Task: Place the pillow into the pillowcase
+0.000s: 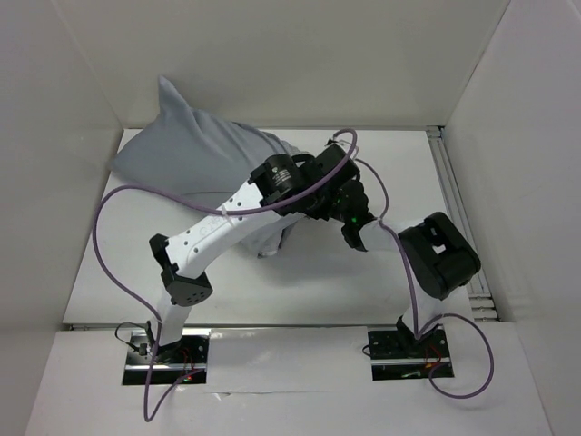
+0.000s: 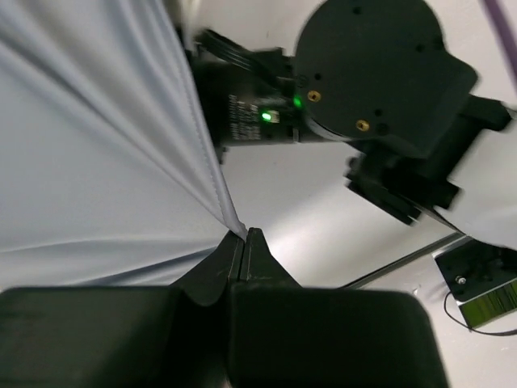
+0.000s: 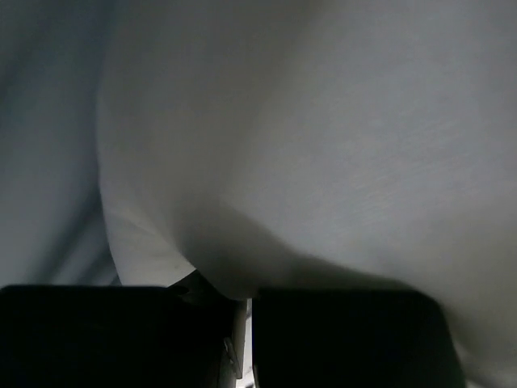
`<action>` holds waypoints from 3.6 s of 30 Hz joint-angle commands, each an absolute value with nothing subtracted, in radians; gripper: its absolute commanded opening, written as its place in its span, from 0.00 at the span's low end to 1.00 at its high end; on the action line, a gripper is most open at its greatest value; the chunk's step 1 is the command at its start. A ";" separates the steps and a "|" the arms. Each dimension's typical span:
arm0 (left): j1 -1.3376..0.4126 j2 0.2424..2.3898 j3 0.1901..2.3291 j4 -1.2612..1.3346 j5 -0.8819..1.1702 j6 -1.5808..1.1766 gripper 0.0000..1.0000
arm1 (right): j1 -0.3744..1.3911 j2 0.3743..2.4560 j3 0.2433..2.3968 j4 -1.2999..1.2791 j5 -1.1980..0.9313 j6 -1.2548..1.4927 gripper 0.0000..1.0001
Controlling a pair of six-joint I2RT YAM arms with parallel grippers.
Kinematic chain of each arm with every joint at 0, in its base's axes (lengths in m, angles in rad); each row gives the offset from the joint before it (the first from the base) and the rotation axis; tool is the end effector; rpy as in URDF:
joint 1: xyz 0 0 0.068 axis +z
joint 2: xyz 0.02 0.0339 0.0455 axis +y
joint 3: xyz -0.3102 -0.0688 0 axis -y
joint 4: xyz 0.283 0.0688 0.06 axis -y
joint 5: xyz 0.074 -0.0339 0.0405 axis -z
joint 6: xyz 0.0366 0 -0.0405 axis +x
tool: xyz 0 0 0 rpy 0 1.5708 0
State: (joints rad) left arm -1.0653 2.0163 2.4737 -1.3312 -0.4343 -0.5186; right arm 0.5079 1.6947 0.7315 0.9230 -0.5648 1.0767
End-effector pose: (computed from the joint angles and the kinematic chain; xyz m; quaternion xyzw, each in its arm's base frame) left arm 0.2313 -0.3862 0.4900 0.1769 0.9036 -0.0951 0.3784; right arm 0.3173 0.1990 0.2190 0.0090 0.7190 0.6148 0.3241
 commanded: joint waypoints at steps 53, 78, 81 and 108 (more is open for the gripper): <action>0.212 1.123 1.051 -0.824 -0.192 -0.643 0.99 | 0.765 1.230 0.721 -0.109 -0.267 0.592 0.99; 0.104 0.861 1.391 -0.934 -0.115 -0.598 0.00 | 0.779 0.887 1.047 -0.675 -0.155 0.501 0.00; 0.013 0.871 1.518 -1.064 -0.190 -0.644 0.00 | 0.779 0.793 1.187 -0.794 -0.137 0.592 0.00; -0.477 1.483 1.844 -0.896 -0.173 -0.489 0.63 | -0.009 1.289 1.101 -0.435 -0.291 0.575 0.87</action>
